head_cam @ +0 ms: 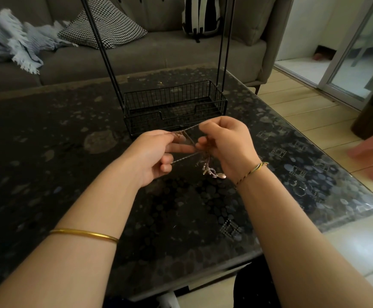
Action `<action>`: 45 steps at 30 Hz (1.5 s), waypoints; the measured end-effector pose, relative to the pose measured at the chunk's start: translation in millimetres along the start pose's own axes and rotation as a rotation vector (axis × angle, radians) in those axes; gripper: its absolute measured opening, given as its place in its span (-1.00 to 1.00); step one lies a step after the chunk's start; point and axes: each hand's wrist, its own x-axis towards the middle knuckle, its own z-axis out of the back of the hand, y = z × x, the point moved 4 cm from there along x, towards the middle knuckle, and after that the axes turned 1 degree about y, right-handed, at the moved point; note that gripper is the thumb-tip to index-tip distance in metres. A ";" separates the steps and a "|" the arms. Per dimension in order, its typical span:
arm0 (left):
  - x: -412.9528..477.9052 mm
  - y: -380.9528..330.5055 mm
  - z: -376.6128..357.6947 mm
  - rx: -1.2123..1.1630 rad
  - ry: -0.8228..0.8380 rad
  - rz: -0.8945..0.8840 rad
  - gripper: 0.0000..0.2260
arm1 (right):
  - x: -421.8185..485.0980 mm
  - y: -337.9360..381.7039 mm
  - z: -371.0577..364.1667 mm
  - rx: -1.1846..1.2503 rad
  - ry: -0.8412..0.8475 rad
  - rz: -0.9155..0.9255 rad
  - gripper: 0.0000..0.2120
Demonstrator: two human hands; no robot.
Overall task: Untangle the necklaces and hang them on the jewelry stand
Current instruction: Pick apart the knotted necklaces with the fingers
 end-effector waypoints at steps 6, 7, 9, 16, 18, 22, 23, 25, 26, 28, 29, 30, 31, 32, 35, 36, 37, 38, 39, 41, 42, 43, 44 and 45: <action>2.2 -0.8 1.6 -0.015 -0.053 -0.026 -0.82 | 0.9 0.3 3.0 -0.214 -0.032 0.038 -0.86; 2.6 -1.3 1.4 -0.025 -0.059 -0.034 -0.82 | 0.7 0.1 2.6 -0.229 -0.025 0.033 -0.86; 2.1 -1.8 1.2 -0.036 -0.076 -0.045 -0.81 | -0.2 -0.5 1.6 -0.245 -0.019 0.010 -0.85; 3.2 -2.7 5.1 -0.087 -0.169 -0.034 -0.92 | -1.1 0.7 0.4 -0.183 -0.040 -0.044 -0.85; 2.8 -2.0 3.4 -0.090 -0.159 -0.021 -0.91 | -1.6 0.9 -0.3 -0.188 -0.028 -0.058 -0.85; 0.6 -4.3 -2.3 -0.101 -0.122 -0.034 -0.87 | -3.3 0.2 -3.7 -0.380 0.065 -0.098 -0.86; 0.3 -4.8 -2.9 -0.098 -0.120 -0.037 -0.87 | -4.0 -1.1 -5.1 -0.415 0.102 -0.115 -0.84; -0.1 -4.8 -2.7 -0.091 -0.120 -0.043 -0.88 | -6.0 -2.4 -7.6 -0.447 0.159 -0.130 -0.81; -0.2 -4.4 -2.4 -0.086 -0.122 -0.044 -0.88 | -6.6 -2.5 -8.5 -0.444 0.175 -0.125 -0.82; 0.2 -3.8 -0.8 -0.077 -0.130 -0.044 -0.90 | -6.3 -2.3 -9.1 -0.411 0.184 -0.109 -0.85; 0.2 -3.5 -0.3 -0.073 -0.132 -0.041 -0.90 | -5.7 -2.8 -8.9 -0.395 0.180 -0.106 -0.87; 0.2 -3.5 -0.3 -0.068 -0.133 -0.038 -0.91 | -5.2 -3.2 -8.6 -0.382 0.173 -0.107 -0.90; 0.2 -3.5 -0.4 -0.064 -0.133 -0.035 -0.92 | -4.5 -3.9 -8.4 -0.371 0.164 -0.107 -0.90; 0.5 -3.7 -0.7 -0.060 -0.134 -0.032 -0.92 | -4.2 -4.2 -7.9 -0.354 0.154 -0.108 -0.89; 1.0 -4.6 -0.1 -0.061 -0.129 -0.041 -0.92 | -3.1 -3.2 -6.6 -0.276 0.137 -0.123 -0.88; 1.3 -4.7 0.4 -0.053 -0.128 -0.049 -0.91 | -2.9 -2.7 -6.3 -0.255 0.133 -0.131 -0.87; 1.5 -4.9 1.5 -0.038 -0.128 -0.059 -0.90 | -2.6 -2.2 -5.6 -0.240 0.128 -0.137 -0.86; 1.7 -5.0 2.3 -0.019 -0.126 -0.069 -0.88 | -2.2 -2.0 -5.4 -0.225 0.122 -0.142 -0.85; 1.6 -5.0 2.7 -0.002 -0.119 -0.079 -0.85 | -1.9 -2.2 -4.7 -0.209 0.113 -0.146 -0.84; 1.0 -5.8 2.5 0.023 -0.102 -0.096 -0.79 | -1.4 -2.3 -4.0 -0.180 0.091 -0.143 -0.84; 0.2 -5.9 1.6 0.036 -0.096 -0.099 -0.76 | -1.6 -2.4 -3.8 -0.177 0.084 -0.139 -0.84; -0.5 -6.6 0.7 0.053 -0.091 -0.098 -0.74 | -1.3 -2.3 -3.9 -0.179 0.080 -0.133 -0.85; -1.4 -6.5 -0.3 0.065 -0.085 -0.089 -0.73 | -1.3 -2.4 -3.9 -0.187 0.078 -0.127 -0.85; -1.7 -6.2 -1.2 0.072 -0.078 -0.077 -0.73 | -1.2 -2.2 -3.9 -0.195 0.077 -0.122 -0.86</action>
